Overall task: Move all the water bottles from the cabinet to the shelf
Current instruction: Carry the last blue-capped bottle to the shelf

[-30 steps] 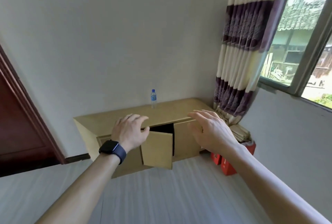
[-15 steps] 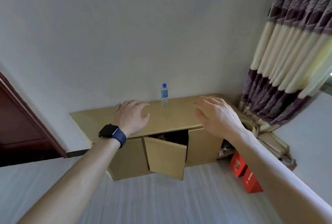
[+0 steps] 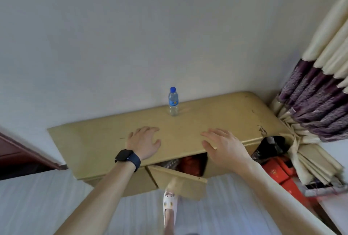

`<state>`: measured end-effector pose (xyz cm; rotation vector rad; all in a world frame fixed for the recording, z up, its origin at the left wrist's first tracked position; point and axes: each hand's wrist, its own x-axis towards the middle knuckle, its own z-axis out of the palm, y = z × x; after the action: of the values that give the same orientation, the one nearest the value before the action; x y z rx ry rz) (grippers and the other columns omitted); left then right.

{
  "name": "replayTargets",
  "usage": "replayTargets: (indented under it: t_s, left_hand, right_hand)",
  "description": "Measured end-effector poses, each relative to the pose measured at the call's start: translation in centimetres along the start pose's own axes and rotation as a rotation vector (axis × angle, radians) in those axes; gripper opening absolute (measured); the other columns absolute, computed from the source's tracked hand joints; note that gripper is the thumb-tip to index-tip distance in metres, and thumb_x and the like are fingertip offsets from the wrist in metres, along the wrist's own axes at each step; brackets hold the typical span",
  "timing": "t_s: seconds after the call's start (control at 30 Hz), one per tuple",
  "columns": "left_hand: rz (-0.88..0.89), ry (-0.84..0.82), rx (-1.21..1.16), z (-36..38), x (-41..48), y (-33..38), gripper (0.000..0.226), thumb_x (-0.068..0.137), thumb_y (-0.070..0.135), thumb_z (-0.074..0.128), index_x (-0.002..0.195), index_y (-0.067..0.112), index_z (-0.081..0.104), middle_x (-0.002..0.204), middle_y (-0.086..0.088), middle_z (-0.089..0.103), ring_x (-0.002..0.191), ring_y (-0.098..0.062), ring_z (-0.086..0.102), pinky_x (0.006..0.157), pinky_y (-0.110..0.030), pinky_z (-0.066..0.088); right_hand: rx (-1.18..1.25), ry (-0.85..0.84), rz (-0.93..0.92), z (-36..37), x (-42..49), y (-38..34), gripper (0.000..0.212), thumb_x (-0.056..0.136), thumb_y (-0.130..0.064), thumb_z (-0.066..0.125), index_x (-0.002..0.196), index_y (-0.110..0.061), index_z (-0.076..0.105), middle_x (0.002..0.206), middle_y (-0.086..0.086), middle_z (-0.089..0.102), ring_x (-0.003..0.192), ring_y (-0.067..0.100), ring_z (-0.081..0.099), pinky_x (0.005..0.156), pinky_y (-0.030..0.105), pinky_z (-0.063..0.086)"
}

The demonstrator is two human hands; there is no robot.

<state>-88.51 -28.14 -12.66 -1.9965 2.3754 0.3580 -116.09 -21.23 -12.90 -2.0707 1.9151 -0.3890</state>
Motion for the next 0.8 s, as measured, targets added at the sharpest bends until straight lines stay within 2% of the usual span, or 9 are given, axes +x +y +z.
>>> replayTargets:
  t_s: [0.13,0.27,0.4,0.53,0.63,0.67,0.73,0.8]
  left_hand:
    - [-0.029,-0.113,-0.166,2.8,10.2,-0.3,0.062,0.090,0.047,0.051,0.148,0.035,0.032,0.146,-0.002,0.046,0.131,-0.027,0.045,0.101,-0.041,0.038]
    - [-0.133,-0.332,-0.525,5.6,18.7,-0.7,0.073,0.089,0.041,0.061,0.151,0.030,0.024,0.147,-0.010,0.040,0.134,-0.026,0.040,0.091,-0.028,0.034]
    - [-0.254,-0.374,-0.689,8.0,26.6,-1.6,0.086,0.084,0.041,0.069,0.152,0.031,0.017,0.151,-0.010,0.035,0.132,-0.026,0.042,0.092,-0.031,0.037]
    - [-0.293,-0.351,-0.767,10.3,31.8,-1.9,0.101,0.079,0.043,0.075,0.154,0.035,0.008,0.155,-0.005,0.028,0.129,-0.022,0.044,0.095,-0.034,0.038]
    - [-0.253,-0.301,-0.877,11.8,35.1,-1.8,0.106,0.074,0.042,0.082,0.152,0.038,0.011,0.156,0.003,0.026,0.135,-0.018,0.038,0.107,-0.041,0.038]
    - [-0.235,-0.292,-0.905,12.2,35.9,-1.9,0.105,0.073,0.042,0.083,0.151,0.038,0.014,0.154,0.007,0.028,0.135,-0.016,0.037,0.108,-0.039,0.037]
    - [-0.208,-0.274,-0.944,13.0,37.3,-2.1,0.094,0.072,0.044,0.082,0.146,0.040,0.025,0.141,0.018,0.042,0.129,-0.010,0.042,0.100,-0.029,0.038]
    - [-0.198,-0.270,-0.945,13.6,38.1,-2.0,0.070,0.074,0.047,0.079,0.132,0.044,0.038,0.120,0.030,0.051,0.119,-0.007,0.051,0.092,-0.027,0.042]
  right_hand:
    - [0.021,-0.074,0.103,4.4,7.2,2.3,0.044,0.100,-0.046,0.043,0.143,-0.040,0.045,0.151,-0.008,0.044,0.141,0.017,0.032,0.110,0.036,0.032]
    - [0.003,-0.243,0.221,8.8,13.0,3.9,0.046,0.102,-0.043,0.037,0.147,-0.033,0.039,0.152,-0.005,0.042,0.141,0.020,0.033,0.111,0.036,0.034]
    - [0.031,-0.417,0.360,14.6,17.1,5.6,0.050,0.102,-0.047,0.033,0.151,-0.033,0.032,0.157,-0.003,0.034,0.144,0.022,0.028,0.115,0.040,0.029]
    - [0.080,-0.572,0.480,19.8,19.5,7.4,0.059,0.102,-0.050,0.034,0.155,-0.032,0.017,0.165,0.003,0.011,0.150,0.030,0.012,0.121,0.048,0.019]
    - [0.090,-0.582,0.559,23.3,20.3,9.0,0.071,0.099,-0.060,0.033,0.156,-0.038,-0.002,0.164,0.004,-0.017,0.149,0.037,-0.012,0.120,0.055,0.009]
    - [0.081,-0.574,0.564,24.5,20.2,9.4,0.075,0.097,-0.063,0.032,0.155,-0.040,-0.009,0.161,0.003,-0.026,0.146,0.038,-0.021,0.120,0.057,0.006]
    - [0.034,-0.540,0.546,26.8,19.5,9.9,0.083,0.093,-0.070,0.031,0.150,-0.043,-0.023,0.154,0.001,-0.042,0.140,0.038,-0.035,0.117,0.060,-0.004]
    - [-0.020,-0.496,0.520,28.3,18.7,10.5,0.086,0.089,-0.077,0.025,0.146,-0.044,-0.031,0.151,0.001,-0.046,0.138,0.037,-0.041,0.114,0.061,-0.010]
